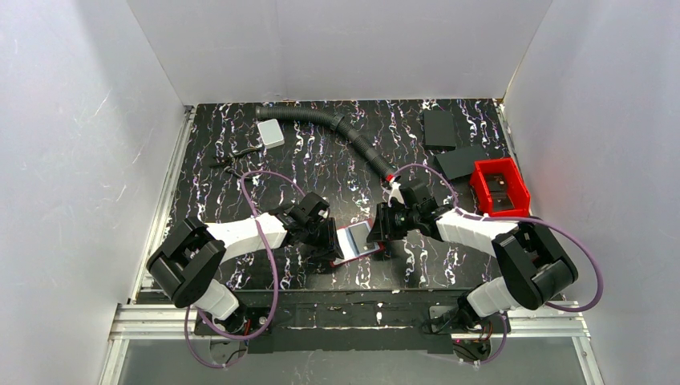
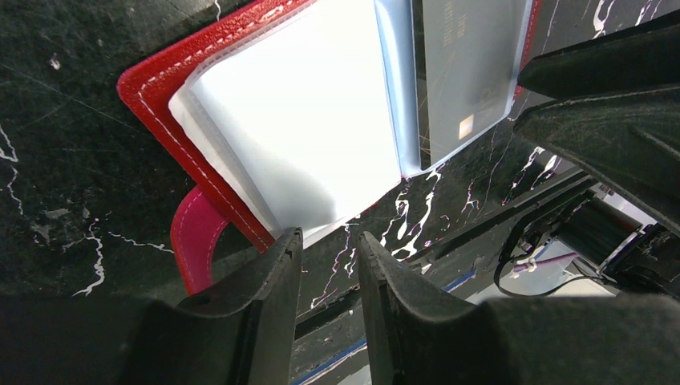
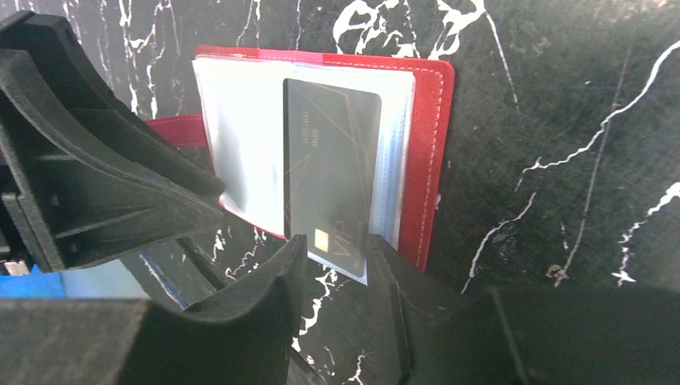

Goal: Put the credit cards into the card holder
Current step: Insert the credit card into the card holder.

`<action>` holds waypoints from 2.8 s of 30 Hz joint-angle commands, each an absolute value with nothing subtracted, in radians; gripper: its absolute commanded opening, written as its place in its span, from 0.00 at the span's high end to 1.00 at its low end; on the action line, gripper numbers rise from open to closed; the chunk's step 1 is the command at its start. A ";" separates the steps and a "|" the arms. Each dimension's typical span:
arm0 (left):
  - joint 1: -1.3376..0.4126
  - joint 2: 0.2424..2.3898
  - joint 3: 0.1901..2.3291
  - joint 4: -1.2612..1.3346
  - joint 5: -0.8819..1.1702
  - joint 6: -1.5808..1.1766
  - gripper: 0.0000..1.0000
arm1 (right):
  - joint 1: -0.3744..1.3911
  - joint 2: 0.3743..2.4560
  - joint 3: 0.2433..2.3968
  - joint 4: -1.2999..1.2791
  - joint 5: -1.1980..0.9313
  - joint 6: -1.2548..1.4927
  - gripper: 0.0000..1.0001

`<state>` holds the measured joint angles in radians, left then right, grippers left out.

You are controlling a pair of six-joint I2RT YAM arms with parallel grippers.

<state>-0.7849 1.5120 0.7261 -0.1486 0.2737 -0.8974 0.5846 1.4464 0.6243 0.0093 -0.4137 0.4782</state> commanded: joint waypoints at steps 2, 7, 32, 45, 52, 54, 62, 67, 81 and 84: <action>-0.785 1.499 0.709 -0.149 0.268 -0.894 0.70 | 0.595 1.405 0.617 0.065 -0.462 0.524 0.59; -0.785 1.500 0.709 -0.146 0.270 -0.896 0.70 | 0.596 1.400 0.623 0.037 -0.428 0.512 0.58; -0.785 1.505 0.704 -0.135 0.278 -0.901 0.70 | 0.611 1.426 0.599 0.053 -0.407 0.518 0.58; -0.785 1.516 0.703 -0.127 0.283 -0.902 0.70 | 0.624 1.375 0.618 0.052 -0.450 0.561 0.58; -0.785 1.517 0.706 -0.126 0.285 -0.903 0.71 | 0.648 1.368 0.646 0.026 -0.459 0.555 0.57; -0.785 1.518 0.703 -0.126 0.284 -0.903 0.71 | 0.657 1.373 0.653 0.031 -0.476 0.556 0.57; -0.785 1.518 0.697 -0.122 0.282 -0.905 0.71 | 0.673 1.370 0.643 0.118 -0.516 0.612 0.64; -0.785 1.510 0.685 -0.118 0.279 -0.907 0.72 | 0.674 1.391 0.625 0.205 -0.540 0.678 0.64; -0.785 1.502 0.670 -0.103 0.281 -0.911 0.73 | 0.692 1.459 0.618 0.287 -0.540 0.719 0.61; -0.785 1.494 0.666 -0.105 0.281 -0.913 0.73 | 0.696 1.467 0.622 0.284 -0.532 0.712 0.61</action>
<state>-0.7845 1.5150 0.6922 -0.0875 0.2855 -0.9165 0.6861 1.4544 0.6132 0.2398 -0.5289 0.7116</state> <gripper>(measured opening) 0.271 0.385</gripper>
